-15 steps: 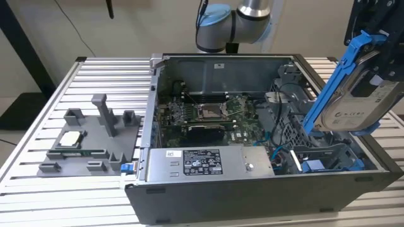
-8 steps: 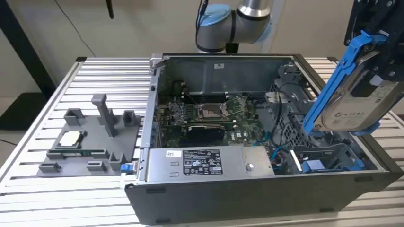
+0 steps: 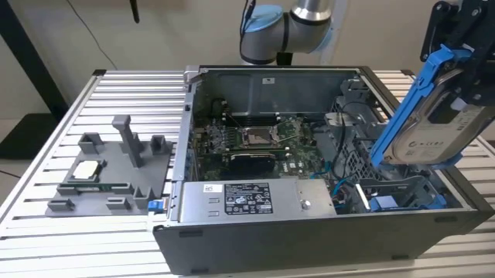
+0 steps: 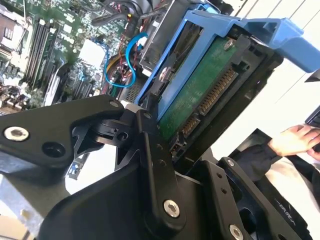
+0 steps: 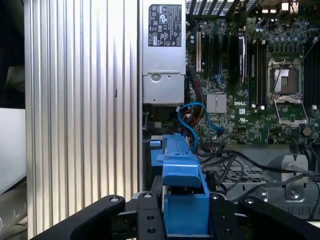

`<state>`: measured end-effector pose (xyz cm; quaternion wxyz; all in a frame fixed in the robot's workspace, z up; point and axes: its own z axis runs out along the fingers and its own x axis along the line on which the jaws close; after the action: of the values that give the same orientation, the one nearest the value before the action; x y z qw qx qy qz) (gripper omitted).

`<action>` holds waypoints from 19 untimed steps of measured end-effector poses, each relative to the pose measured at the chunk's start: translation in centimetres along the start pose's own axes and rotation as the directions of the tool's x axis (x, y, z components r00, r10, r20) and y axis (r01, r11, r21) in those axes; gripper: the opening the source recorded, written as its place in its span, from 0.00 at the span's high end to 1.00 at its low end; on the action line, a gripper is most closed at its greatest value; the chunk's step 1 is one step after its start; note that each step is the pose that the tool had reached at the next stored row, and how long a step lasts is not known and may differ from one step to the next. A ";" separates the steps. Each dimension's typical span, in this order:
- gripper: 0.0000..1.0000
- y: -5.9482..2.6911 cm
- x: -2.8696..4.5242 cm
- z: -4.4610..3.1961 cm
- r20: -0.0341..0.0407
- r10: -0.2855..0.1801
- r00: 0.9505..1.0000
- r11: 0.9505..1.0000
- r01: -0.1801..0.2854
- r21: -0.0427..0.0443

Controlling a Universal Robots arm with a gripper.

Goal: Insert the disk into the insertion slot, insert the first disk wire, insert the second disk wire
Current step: 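Insert the disk into the insertion slot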

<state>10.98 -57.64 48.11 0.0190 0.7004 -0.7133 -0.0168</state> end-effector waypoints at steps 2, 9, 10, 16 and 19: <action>0.67 -0.24 0.00 0.30 0.000 0.000 1.000 1.000 0.000 -0.003; 0.67 -0.69 0.08 1.43 0.000 0.000 1.000 1.000 0.000 -0.004; 0.67 -0.72 0.11 1.58 0.001 0.000 1.000 1.000 0.000 -0.004; 0.67 -0.86 0.27 2.44 0.001 0.000 1.000 1.000 0.000 -0.004; 0.67 -1.10 0.26 2.77 0.002 0.000 1.000 1.000 0.000 -0.004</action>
<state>11.93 -57.93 45.29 0.0199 0.7004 -0.7132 -0.0189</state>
